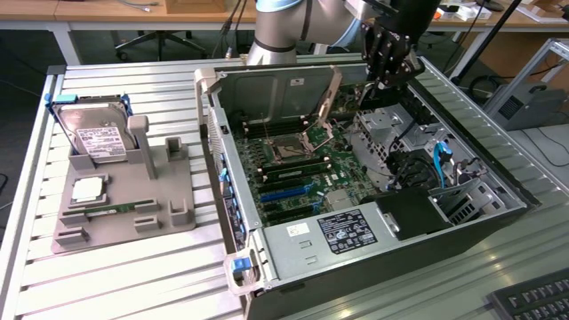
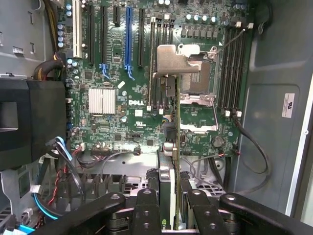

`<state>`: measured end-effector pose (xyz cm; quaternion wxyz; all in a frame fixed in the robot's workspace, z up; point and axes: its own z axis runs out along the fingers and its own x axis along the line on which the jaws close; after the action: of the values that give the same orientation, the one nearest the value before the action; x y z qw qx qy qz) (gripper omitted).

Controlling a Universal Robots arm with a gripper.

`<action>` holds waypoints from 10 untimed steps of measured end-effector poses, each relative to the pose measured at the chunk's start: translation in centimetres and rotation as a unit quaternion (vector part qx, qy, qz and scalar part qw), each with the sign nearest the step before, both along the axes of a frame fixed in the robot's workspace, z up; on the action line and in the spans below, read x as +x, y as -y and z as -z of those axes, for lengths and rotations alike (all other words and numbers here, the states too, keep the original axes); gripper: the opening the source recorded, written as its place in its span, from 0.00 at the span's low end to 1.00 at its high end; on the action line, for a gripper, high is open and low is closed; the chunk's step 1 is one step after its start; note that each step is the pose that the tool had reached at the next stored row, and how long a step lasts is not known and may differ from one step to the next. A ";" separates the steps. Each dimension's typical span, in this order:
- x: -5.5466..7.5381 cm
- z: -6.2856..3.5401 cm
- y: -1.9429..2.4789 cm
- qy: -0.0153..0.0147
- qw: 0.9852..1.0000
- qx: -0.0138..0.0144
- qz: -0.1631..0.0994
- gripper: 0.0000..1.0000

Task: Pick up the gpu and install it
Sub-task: 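Insert the gpu into the slot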

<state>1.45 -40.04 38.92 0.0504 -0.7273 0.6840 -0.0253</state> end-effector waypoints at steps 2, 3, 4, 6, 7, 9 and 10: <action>0.0 0.01 0.00 0.000 1.000 0.000 -0.007 0.27; 0.0 0.01 0.00 0.000 1.000 0.000 -0.009 0.27; 0.0 0.01 0.00 0.000 1.000 0.000 -0.012 0.27; 0.0 0.01 0.00 0.000 1.000 0.000 -0.017 0.27; 0.0 0.02 0.00 0.000 1.000 0.000 -0.017 0.27; 0.0 0.01 0.00 0.000 1.000 0.000 -0.017 0.27; 0.0 0.02 0.00 0.000 1.000 0.000 -0.017 0.27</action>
<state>1.45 -40.04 38.90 0.0507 -0.7387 0.6717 -0.0245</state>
